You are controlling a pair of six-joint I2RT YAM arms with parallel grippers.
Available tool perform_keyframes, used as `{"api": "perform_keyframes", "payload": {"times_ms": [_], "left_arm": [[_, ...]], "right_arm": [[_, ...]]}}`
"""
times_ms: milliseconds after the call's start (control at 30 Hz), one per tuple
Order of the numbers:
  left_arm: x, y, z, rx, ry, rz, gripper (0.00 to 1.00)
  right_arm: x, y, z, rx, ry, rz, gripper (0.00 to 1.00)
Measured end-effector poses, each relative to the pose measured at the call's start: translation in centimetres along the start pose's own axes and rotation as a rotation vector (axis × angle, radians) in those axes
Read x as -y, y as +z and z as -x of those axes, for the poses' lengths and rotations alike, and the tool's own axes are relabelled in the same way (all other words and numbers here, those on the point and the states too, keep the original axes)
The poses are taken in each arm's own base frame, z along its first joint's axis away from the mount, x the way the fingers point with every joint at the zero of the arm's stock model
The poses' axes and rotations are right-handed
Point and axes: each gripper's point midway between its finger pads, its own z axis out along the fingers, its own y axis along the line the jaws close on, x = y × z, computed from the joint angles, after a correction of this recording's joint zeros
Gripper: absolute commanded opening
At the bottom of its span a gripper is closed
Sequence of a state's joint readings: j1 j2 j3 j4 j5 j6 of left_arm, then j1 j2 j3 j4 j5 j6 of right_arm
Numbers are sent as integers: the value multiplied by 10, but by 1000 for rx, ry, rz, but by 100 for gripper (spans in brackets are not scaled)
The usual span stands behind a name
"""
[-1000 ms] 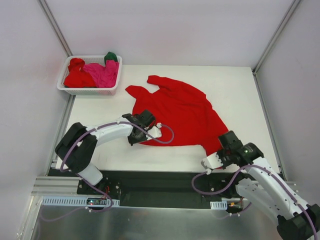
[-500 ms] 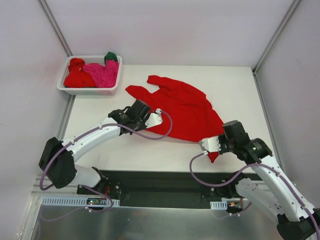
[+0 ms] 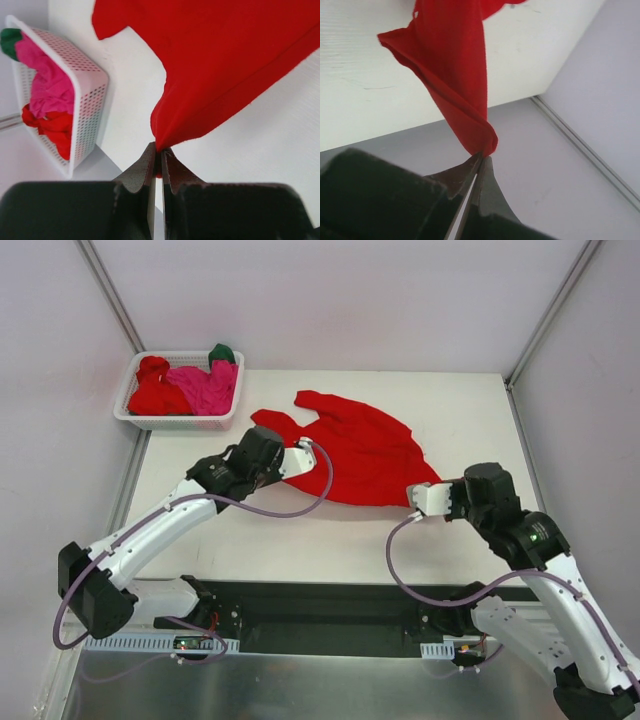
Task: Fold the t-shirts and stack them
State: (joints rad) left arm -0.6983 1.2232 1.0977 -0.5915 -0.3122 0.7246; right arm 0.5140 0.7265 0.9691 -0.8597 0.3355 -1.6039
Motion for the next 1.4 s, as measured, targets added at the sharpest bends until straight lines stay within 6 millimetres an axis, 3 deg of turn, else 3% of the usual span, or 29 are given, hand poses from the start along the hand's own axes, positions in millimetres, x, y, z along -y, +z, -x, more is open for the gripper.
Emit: {"api": "perform_keyframes", "payload": {"times_ms": [100, 400, 733, 967, 1167, 1400], "left_arm": [[-17, -11, 7, 25, -3, 53, 0], [-57, -42, 17, 59, 7, 180, 0], [-108, -103, 30, 160, 0, 348, 0], [-129, -122, 40, 189, 47, 412, 0], [-135, -119, 46, 167, 112, 417, 0], [-136, -115, 51, 151, 184, 411, 0]], "right_arm": [[22, -11, -2, -8, 23, -69, 1], [46, -24, -10, -42, 15, -146, 1], [86, -40, -11, -54, -7, -292, 1], [133, -53, -7, -64, -22, -387, 1], [190, -63, 3, -73, -45, -468, 1], [254, -90, 8, -87, -64, -598, 1]]}}
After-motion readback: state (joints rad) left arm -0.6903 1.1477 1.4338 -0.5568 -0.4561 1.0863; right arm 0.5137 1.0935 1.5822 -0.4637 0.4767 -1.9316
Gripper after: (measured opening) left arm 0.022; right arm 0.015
